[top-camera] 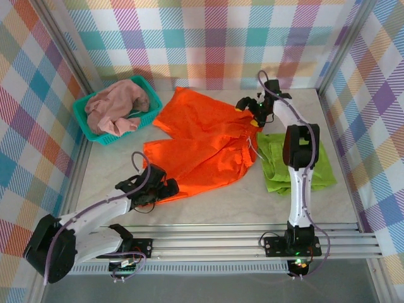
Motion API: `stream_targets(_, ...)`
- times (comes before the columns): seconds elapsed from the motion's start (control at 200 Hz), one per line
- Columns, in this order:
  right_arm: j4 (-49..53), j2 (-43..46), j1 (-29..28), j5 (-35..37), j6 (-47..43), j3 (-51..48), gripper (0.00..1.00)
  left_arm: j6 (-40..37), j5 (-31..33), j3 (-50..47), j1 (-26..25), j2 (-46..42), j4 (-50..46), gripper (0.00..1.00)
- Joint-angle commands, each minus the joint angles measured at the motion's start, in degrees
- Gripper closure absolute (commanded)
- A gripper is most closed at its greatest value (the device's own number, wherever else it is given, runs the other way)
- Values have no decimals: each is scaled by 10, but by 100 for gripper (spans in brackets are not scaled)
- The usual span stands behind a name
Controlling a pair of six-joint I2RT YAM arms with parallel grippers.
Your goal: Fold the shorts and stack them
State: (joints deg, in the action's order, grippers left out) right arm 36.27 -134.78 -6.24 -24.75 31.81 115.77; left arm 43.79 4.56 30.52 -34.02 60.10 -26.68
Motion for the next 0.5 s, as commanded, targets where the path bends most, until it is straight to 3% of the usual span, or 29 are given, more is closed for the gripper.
stream_targets(0.0,-37,169,-31,-3,-28,-87,0,-30,-7,63,24,-34,-74,0)
stream_targets(0.265,-70,392,-40,123,-30,-415,10,-28,-25,80,114,-30,-134,0)
stream_targets(0.365,-101,421,-40,132,-31,-505,14,-19,-52,65,160,-39,-142,1)
stream_targets(0.495,-132,415,-42,124,-25,-561,25,6,-45,48,168,-45,-166,4)
